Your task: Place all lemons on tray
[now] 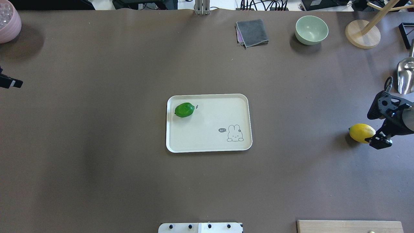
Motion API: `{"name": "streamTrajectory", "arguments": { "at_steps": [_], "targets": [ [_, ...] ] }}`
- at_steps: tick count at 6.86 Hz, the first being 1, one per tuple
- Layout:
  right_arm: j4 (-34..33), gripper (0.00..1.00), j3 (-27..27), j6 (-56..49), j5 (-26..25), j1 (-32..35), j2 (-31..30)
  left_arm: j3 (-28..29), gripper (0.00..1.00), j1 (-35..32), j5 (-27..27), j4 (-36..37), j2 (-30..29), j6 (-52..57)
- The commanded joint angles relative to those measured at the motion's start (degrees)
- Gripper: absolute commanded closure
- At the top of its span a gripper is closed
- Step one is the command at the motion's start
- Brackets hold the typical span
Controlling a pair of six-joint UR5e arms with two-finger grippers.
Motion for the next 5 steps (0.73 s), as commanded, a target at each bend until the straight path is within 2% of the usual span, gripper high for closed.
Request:
{"name": "streamTrajectory", "arguments": {
  "at_steps": [1,5],
  "targets": [
    [0.11,0.01,-5.2,0.23,-0.74,-1.02,4.48,0.16,0.01,0.01,-0.01,-0.1,-0.03,0.0],
    [-0.33,0.01,-7.33,0.84,-0.74,-2.34,3.18,0.08,0.01,0.01,-0.01,-0.18,0.14,-0.09]
  ]
}}
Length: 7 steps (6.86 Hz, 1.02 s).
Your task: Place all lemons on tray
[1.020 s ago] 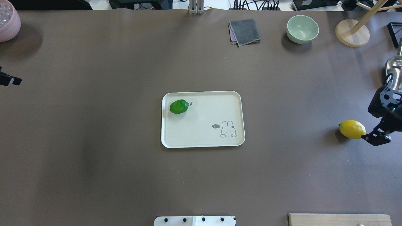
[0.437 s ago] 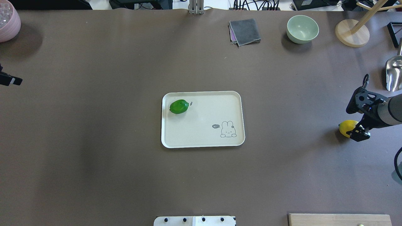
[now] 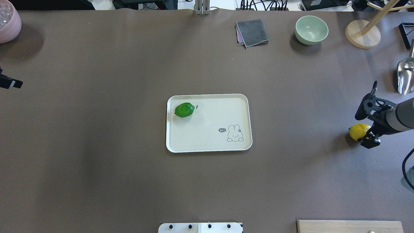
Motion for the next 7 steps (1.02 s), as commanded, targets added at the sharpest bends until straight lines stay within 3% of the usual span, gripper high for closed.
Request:
{"name": "streamTrajectory", "arguments": {
  "at_steps": [1,2,3,4,5,7],
  "targets": [
    [0.05,0.08,-0.88,0.58,0.0,-0.69,0.02,-0.04,0.01,0.0,0.0,-0.07,0.04,-0.12],
    [-0.04,0.33,-0.97,0.5,-0.09,-0.78,0.28,-0.04,0.01,0.0,0.0,-0.07,0.04,-0.12],
    [-0.04,0.89,-0.8,0.58,0.0,-0.69,0.03,-0.04,0.01,0.0,-0.09,-0.07,0.04,-0.2],
    [-0.13,1.0,0.33,1.45,0.52,-0.52,0.55,-0.04,0.01,0.0,-0.09,-0.15,0.04,-0.29],
    [-0.22,1.0,2.35,8.6,0.78,-0.6,0.72,-0.04,0.01,0.0,-0.09,-0.15,0.04,-0.29],
    [-0.22,1.0,3.77,35.16,5.41,-2.34,7.71,0.05,0.01,0.0,-0.09,-0.15,-0.05,-0.29]
  ]
}}
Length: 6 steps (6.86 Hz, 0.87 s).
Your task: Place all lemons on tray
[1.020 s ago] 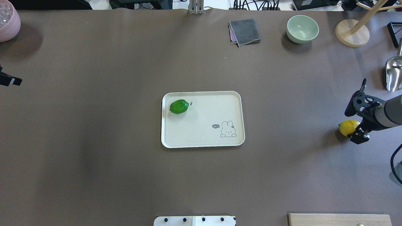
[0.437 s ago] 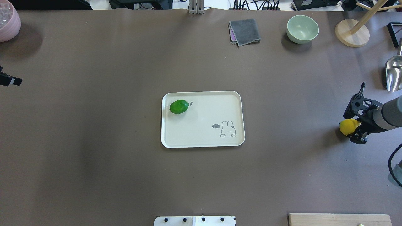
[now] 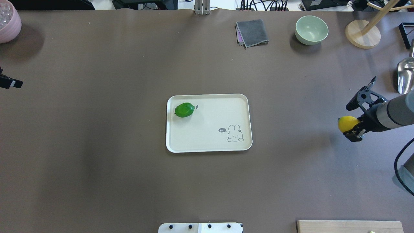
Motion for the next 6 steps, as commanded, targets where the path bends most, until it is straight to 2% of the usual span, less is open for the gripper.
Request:
{"name": "streamTrajectory", "arguments": {
  "at_steps": [1,3,4,5,6],
  "targets": [
    [-0.24,1.0,0.35,28.72,3.03,-5.42,9.8,-0.01,0.01,0.09,0.0,0.0,-0.04,-0.09],
    [-13.35,1.0,-0.01,41.29,0.24,-10.36,24.19,0.16,0.01,0.18,0.09,0.0,-0.3,-0.09],
    [-18.12,1.0,-0.18,47.08,-4.74,-13.87,29.4,0.33,0.01,0.18,0.09,0.0,-0.56,-0.09],
    [-18.87,1.0,-2.36,51.06,-7.4,-16.34,33.54,0.42,0.01,0.18,0.09,0.0,-0.56,-0.09],
    [-18.79,0.94,-6.82,52.14,-8.82,-16.97,37.85,0.51,0.01,0.26,0.09,0.08,-0.65,-0.09]
  ]
}}
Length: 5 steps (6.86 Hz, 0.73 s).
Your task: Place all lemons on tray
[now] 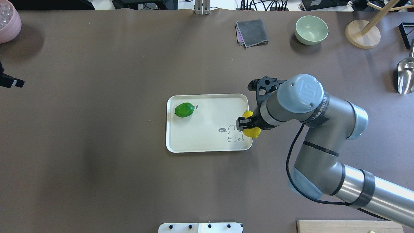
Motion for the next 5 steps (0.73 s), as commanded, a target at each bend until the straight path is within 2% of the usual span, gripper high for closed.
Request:
{"name": "streamTrajectory", "arguments": {
  "at_steps": [1,2,3,4,5],
  "targets": [
    [-0.87,0.2,-5.65,2.88,-2.63,-1.69,7.12,0.55,0.01,0.07,0.0,-0.02,-0.27,0.0],
    [-0.69,0.0,-5.23,2.88,-2.89,-1.61,7.23,0.55,0.01,0.07,0.0,-0.1,-0.19,0.0],
    [-0.87,0.0,-4.79,2.45,-2.2,-0.56,7.23,0.81,0.01,0.07,0.0,-0.1,-0.19,0.0],
    [-1.13,0.0,-4.35,1.66,1.37,1.89,7.23,0.82,0.01,0.07,0.0,-0.1,-0.27,0.0],
    [-1.13,0.0,-4.09,0.52,8.11,5.48,7.05,0.73,0.01,0.07,0.0,-0.1,-0.19,0.0]
  ]
}}
